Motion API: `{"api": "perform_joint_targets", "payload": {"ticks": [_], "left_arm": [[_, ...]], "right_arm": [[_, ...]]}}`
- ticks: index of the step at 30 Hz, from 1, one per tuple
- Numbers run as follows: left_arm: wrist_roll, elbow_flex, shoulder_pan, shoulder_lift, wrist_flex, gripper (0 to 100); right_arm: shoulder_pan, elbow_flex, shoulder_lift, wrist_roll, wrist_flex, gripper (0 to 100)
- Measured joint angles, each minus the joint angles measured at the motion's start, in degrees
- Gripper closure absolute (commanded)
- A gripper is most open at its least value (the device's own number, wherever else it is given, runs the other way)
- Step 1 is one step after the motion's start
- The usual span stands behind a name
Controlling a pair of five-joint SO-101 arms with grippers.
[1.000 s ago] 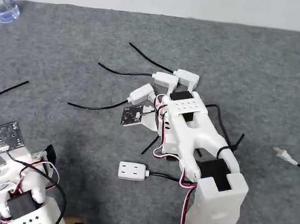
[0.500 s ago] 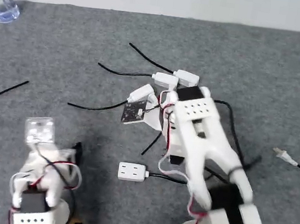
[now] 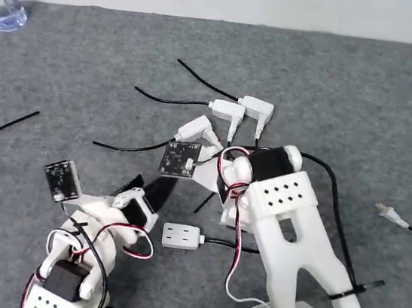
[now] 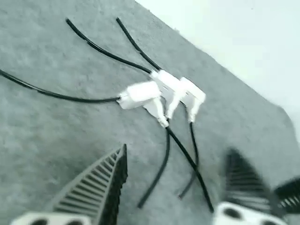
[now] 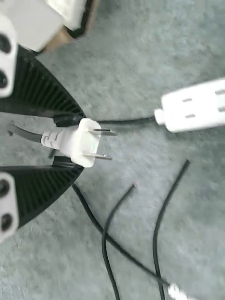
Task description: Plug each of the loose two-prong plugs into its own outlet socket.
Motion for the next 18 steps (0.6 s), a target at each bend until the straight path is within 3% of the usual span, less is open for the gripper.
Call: {"api": "perform_joint_targets", "payload": {"ticks": [8, 18], "left_arm": [[1.5, 0.0, 10.9, 0.0, 0.6, 61], [1.8, 0.0, 11.4, 0.0, 2.1, 61]], "right_arm": [[-2.6, 2.3, -0.1, -5.5, -8.7, 98.9], [-3.0, 2.3, -0.1, -6.0, -8.6, 98.9]]}}
